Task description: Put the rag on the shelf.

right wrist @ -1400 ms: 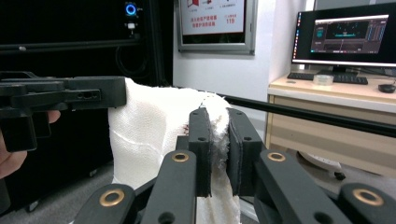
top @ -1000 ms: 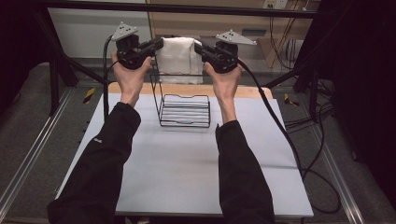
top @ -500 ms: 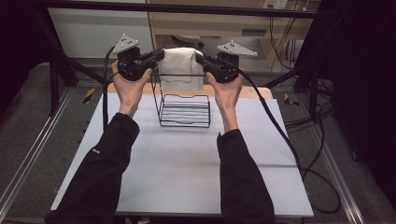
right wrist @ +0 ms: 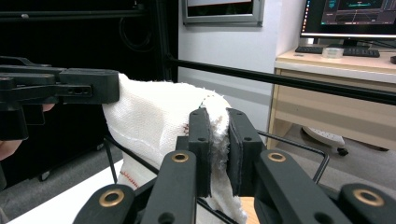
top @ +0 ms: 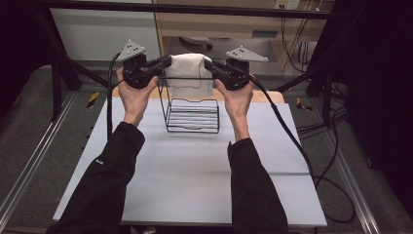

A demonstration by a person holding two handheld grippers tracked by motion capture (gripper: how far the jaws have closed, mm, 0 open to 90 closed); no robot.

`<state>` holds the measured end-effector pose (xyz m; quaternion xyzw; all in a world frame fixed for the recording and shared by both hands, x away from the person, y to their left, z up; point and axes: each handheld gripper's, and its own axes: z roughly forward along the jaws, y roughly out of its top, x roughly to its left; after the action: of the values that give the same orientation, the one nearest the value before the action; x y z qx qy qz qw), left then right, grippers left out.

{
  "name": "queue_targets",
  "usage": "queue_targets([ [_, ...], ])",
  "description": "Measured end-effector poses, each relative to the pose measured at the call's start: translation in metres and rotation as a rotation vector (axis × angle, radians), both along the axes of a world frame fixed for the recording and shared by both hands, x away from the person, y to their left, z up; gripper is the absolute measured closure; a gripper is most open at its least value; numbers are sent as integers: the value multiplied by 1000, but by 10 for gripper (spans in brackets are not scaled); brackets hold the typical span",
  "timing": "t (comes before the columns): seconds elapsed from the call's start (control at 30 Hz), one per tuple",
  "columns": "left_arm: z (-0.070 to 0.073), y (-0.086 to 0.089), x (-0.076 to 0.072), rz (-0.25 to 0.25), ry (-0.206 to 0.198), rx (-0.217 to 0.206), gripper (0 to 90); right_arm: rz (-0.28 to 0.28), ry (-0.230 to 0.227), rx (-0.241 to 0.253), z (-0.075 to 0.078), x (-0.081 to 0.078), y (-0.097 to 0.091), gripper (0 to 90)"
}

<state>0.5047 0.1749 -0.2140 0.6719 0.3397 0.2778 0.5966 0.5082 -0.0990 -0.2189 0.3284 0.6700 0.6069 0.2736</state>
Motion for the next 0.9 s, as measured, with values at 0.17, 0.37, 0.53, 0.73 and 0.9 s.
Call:
queue_targets([
  [0.17,0,0,-6,-8,4,13,840,6,3,-14,-1,-5,-1,815],
  [0.37,-3,1,-12,-19,21,23,838,18,1,-37,-4,-12,-2,814],
  [0.53,-7,1,-20,-35,30,48,835,36,-4,-63,-8,-18,-4,813],
  [0.73,-14,0,-25,-43,45,70,832,52,-3,-90,-13,-25,-5,811],
  [0.9,-18,0,-30,-46,47,89,826,65,-2,-103,-19,-28,-6,810],
])
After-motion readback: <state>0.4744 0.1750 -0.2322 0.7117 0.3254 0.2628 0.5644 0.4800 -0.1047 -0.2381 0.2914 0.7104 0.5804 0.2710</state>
